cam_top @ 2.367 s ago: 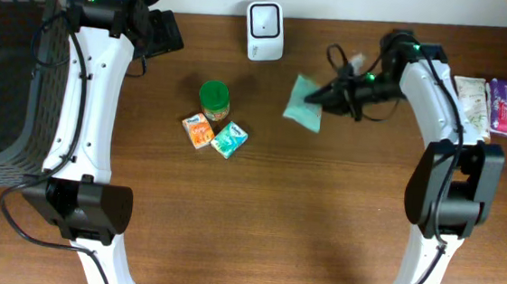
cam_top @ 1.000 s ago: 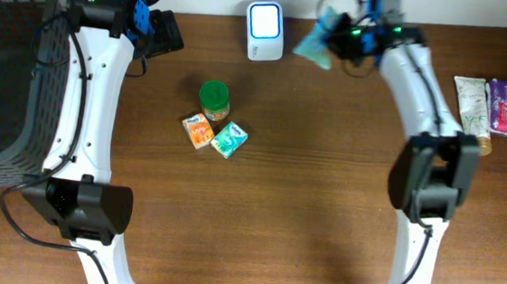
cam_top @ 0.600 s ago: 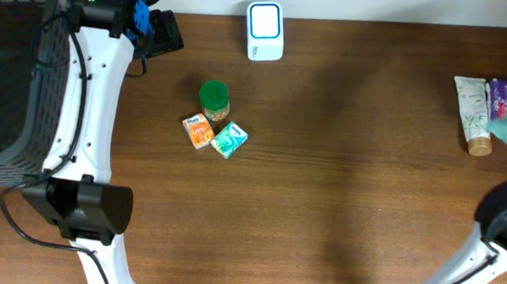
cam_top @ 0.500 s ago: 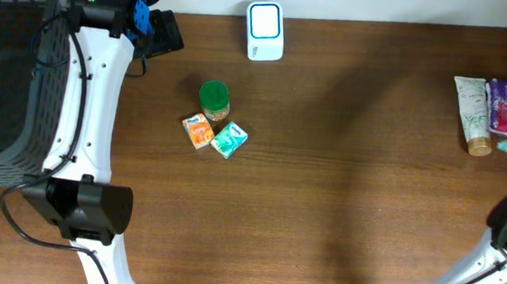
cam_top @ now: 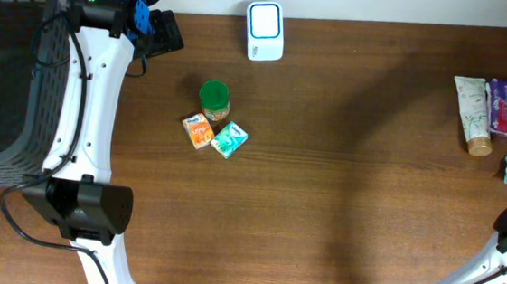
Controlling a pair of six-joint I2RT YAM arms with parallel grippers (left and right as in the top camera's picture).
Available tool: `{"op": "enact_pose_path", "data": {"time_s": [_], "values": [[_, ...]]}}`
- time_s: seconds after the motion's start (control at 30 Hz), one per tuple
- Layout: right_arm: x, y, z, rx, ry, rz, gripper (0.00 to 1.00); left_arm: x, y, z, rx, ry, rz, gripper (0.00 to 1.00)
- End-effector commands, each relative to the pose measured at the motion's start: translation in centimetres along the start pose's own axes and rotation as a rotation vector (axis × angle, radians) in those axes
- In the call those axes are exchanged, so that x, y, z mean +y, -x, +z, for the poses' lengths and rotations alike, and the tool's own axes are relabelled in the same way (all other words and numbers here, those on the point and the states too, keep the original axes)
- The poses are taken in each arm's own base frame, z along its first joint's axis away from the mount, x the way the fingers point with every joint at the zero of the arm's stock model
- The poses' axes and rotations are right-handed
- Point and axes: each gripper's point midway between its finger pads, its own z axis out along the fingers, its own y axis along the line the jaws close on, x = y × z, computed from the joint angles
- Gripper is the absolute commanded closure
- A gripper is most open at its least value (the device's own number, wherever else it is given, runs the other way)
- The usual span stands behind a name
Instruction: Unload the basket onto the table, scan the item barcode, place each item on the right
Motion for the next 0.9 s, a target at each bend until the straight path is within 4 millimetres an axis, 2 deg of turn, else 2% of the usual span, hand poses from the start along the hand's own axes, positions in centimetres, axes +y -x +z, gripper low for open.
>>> {"op": "enact_pose_path", "data": {"time_s": [0.0, 0.1, 0.23, 0.3, 0.33, 0.37, 0.4, 0.5, 0.57, 0.63, 0.67, 0.7, 0.77, 0.8, 0.87], "values": [[5.2, -3.3, -2.1, 0.145, 0.28, -0.054, 0.75, -0.2, -0.2, 0.3, 0.008, 0.001, 0.015, 0.01], [7.2, -5.4, -4.9, 0.174, 0.332, -0.1, 0.76, -0.2, -0.2, 0.3, 0.008, 0.001, 0.015, 0.01], [12.0, -8.6, -11.0, 0.081, 0.411, -0.304, 0.75, -0.2, -0.2, 0.3, 0.008, 0.001, 0.015, 0.01], [14.2, -10.8, -12.9, 0.059, 0.445, -0.411, 0.67, -0.2, -0.2, 0.3, 0.008, 0.001, 0.015, 0.01], [16.1, -13.4, -13.5, 0.079, 0.462, -0.488, 0.6, -0.2, -0.2, 0.3, 0.008, 0.001, 0.015, 0.01], [17.4, -16.3, -13.3, 0.127, 0.461, -0.539, 0.44, -0.2, -0.2, 0.3, 0.008, 0.001, 0.015, 0.01], [18.3, -18.7, -13.0, 0.171, 0.455, -0.579, 0.38, -0.2, -0.2, 0.3, 0.008, 0.001, 0.015, 0.01], [21.8, -27.3, -12.1, 0.29, 0.457, -0.755, 0.41, -0.2, -0.2, 0.3, 0.008, 0.002, 0.015, 0.01], [22.8, -31.6, -11.1, 0.323, 0.417, -0.853, 0.41, -0.2, -0.2, 0.3, 0.008, 0.001, 0.015, 0.01], [23.7, -37.0, -9.2, 0.338, 0.352, -0.989, 0.42, -0.2, -0.2, 0.3, 0.008, 0.001, 0.015, 0.01], [24.4, -39.8, -8.2, 0.345, 0.345, -1.053, 0.48, -0.2, -0.2, 0.3, 0.008, 0.001, 0.015, 0.01], [25.5, -42.9, -7.1, 0.346, 0.363, -1.124, 0.48, -0.2, -0.2, 0.3, 0.008, 0.001, 0.015, 0.01], [26.9, -46.6, -5.7, 0.346, 0.401, -1.196, 0.46, -0.2, -0.2, 0.3, 0.008, 0.002, 0.015, 0.01], [27.2, -47.6, -5.2, 0.349, 0.411, -1.212, 0.47, -0.2, -0.2, 0.3, 0.008, 0.001, 0.015, 0.01], [27.8, -52.3, -2.7, 0.376, 0.429, -1.275, 0.46, -0.2, -0.2, 0.3, 0.008, 0.001, 0.015, 0.01]]}}
